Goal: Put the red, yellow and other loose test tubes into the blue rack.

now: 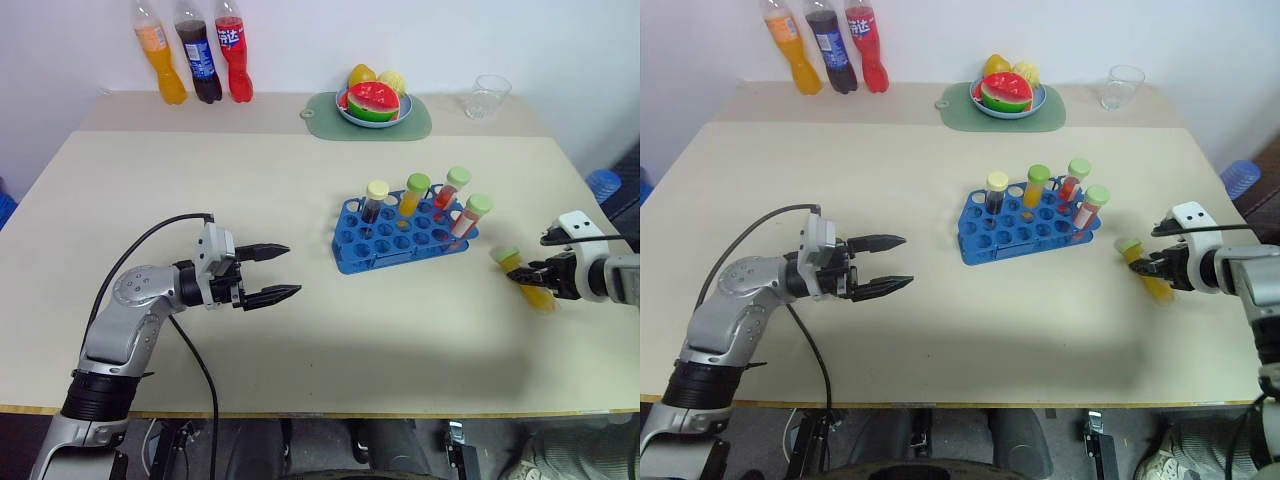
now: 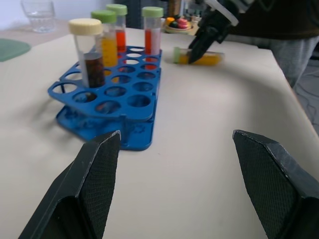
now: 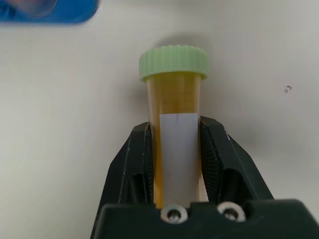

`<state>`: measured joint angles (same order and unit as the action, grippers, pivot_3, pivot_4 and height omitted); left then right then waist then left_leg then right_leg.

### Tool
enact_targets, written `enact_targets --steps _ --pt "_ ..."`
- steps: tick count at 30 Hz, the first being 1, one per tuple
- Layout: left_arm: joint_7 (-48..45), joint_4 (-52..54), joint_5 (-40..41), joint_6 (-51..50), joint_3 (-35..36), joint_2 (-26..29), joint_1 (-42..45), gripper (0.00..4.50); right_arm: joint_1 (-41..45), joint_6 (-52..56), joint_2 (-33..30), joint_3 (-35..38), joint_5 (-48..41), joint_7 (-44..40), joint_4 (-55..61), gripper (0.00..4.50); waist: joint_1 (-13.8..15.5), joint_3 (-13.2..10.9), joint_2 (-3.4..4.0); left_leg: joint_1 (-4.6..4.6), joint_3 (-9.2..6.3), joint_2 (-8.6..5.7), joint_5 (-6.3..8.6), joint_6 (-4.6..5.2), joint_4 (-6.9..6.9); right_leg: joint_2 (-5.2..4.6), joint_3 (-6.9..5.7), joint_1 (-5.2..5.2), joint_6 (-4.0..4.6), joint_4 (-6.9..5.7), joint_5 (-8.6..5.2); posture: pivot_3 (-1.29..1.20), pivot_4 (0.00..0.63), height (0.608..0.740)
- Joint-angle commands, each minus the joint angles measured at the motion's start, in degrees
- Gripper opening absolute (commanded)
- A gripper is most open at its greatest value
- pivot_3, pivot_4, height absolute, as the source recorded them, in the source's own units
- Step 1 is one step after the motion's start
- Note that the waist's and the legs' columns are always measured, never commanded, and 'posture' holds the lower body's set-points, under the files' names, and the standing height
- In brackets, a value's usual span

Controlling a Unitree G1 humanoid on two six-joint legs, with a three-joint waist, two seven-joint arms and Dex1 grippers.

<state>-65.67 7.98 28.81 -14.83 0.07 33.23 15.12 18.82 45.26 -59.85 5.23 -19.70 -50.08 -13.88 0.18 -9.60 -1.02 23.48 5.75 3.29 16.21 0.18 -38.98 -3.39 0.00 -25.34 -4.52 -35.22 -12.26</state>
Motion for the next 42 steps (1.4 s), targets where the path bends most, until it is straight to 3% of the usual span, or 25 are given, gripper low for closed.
enact_targets --steps 1,4,7,12,18,23,33,42 --pt "0.11 0.55 0.77 0.31 0.41 -0.33 0.94 3.71 -10.12 -13.5 3.08 12.38 -3.38 -2.6 14.59 0.83 0.21 0.0 0.0 -0.04 0.0 0.01 0.0 0.0 -0.01 0.02 0.0 0.01 -0.02 -0.01 0.0 0.0 0.15 0.74" --pt "-0.6 -0.86 0.44 0.82 -0.27 -0.7 2.08 3.71 -19.62 -22.75 11.07 19.92 -7.63 -3.87 25.67 0.83 0.4 0.0 0.0 -0.09 0.0 0.04 0.01 0.0 -0.01 0.08 0.0 0.03 -0.04 -0.03 0.0 0.0 0.15 0.74" --pt "-1.39 -2.42 0.21 1.24 -0.68 -0.92 3.49 3.71 -23.17 -25.08 16.06 20.65 -10.22 -3.78 31.09 0.83 0.11 0.0 0.01 -0.13 0.01 0.07 0.01 -0.01 -0.03 0.1 0.0 0.07 -0.03 -0.07 0.01 0.0 0.15 0.74" --pt "-3.1 -5.7 -0.1 2.0 -1.42 -1.51 6.18 3.71 -17.35 -35.36 29.39 14.93 -6.76 6.16 33.34 0.83 -0.57 0.0 -0.01 -0.17 0.01 0.1 0.0 -0.01 -0.08 0.12 0.0 0.08 0.03 -0.12 0.04 0.0 0.15 0.74" --pt "-4.55 -7.93 -1.11 3.22 -1.96 -2.02 7.07 3.71 -8.87 -48.82 41.74 7.58 1.49 14.42 23.99 0.83 -1.06 -0.01 0.0 -0.14 -0.01 0.11 0.0 0.0 -0.02 0.18 0.0 0.04 0.04 -0.12 0.02 0.0 0.15 0.74" --pt "-4.77 -7.86 -1.2 3.64 -1.41 -1.81 6.8 3.71 -4.77 -57.43 44.95 6.05 5.33 17.86 14.44 0.83 -0.74 -0.02 0.02 -0.11 0.02 0.07 -0.01 -0.02 -0.04 0.11 0.01 0.04 0.04 -0.13 0.02 0.0 0.15 0.74" --pt "-3.39 -5.6 -1.17 3.67 0.04 -0.74 4.72 3.71 0.61 -68.11 45.1 5.01 7.68 19.65 -3.32 0.83 -1.17 -0.02 0.02 -0.15 0.05 0.07 -0.01 -0.02 -0.03 0.09 0.02 0.05 0.03 -0.18 0.03 0.0 0.15 0.74" --pt "-2.42 -4.27 -0.74 3.25 0.56 -0.12 3.53 3.71 1.12 -71.26 46.18 2.79 7.6 19.21 -7.46 0.83 -1.16 -0.01 0.02 -0.22 0.05 0.08 -0.02 -0.02 -0.04 0.07 0.02 0.13 0.03 -0.2 0.03 0.0 0.15 0.74"
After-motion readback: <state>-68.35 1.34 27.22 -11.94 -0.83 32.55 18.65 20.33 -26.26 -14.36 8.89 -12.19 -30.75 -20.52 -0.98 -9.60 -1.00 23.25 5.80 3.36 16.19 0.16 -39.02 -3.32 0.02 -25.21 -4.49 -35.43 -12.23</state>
